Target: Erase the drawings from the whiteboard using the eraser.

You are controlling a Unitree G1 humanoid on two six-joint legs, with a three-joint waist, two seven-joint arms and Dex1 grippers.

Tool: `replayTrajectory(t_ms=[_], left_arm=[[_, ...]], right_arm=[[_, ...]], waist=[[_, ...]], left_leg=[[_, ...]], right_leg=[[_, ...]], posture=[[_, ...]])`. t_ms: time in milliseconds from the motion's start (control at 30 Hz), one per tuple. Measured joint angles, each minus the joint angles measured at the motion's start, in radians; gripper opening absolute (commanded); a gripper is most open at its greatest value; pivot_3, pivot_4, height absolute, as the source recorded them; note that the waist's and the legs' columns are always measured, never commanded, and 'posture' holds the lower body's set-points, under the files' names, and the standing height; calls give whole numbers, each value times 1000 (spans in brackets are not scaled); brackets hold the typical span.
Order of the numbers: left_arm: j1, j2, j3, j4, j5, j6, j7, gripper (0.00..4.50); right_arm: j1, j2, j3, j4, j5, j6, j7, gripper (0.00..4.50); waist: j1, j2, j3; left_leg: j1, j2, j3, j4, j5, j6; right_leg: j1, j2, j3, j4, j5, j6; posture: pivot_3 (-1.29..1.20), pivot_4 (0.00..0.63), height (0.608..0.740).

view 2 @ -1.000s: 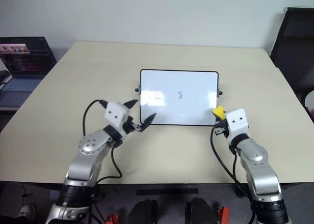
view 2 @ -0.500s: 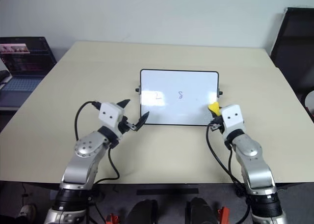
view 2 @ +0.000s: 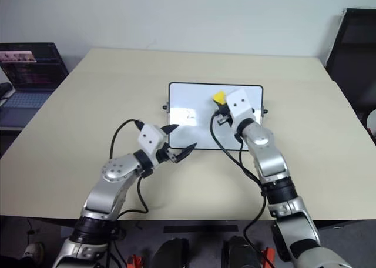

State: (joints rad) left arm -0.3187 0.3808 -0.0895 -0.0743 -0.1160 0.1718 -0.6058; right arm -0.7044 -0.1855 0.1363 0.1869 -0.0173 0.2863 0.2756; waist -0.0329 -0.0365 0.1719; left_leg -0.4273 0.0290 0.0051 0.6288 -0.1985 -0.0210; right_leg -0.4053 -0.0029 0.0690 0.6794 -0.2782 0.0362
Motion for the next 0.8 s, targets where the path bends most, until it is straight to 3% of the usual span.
replayTrajectory(t_ms=[333, 800], left_arm=[[0, 14, 11, 1, 1, -4, 6, 4500], [20, 18, 20, -28, 3, -4, 34, 4500]], right_arm=[[-31, -31, 54, 72, -108, 43, 1, 924], [156, -94, 139, -173, -179, 173, 82, 924]], waist=[[0, 0, 0], [0, 0, 0]], left_leg=[[0, 0, -1, 0, 0, 0], [1, 0, -2, 1, 0, 0]], right_leg=[[0, 0, 0, 1, 0, 0], [1, 0, 0, 1, 0, 0]], posture=[[0, 150, 740], [0, 150, 740]])
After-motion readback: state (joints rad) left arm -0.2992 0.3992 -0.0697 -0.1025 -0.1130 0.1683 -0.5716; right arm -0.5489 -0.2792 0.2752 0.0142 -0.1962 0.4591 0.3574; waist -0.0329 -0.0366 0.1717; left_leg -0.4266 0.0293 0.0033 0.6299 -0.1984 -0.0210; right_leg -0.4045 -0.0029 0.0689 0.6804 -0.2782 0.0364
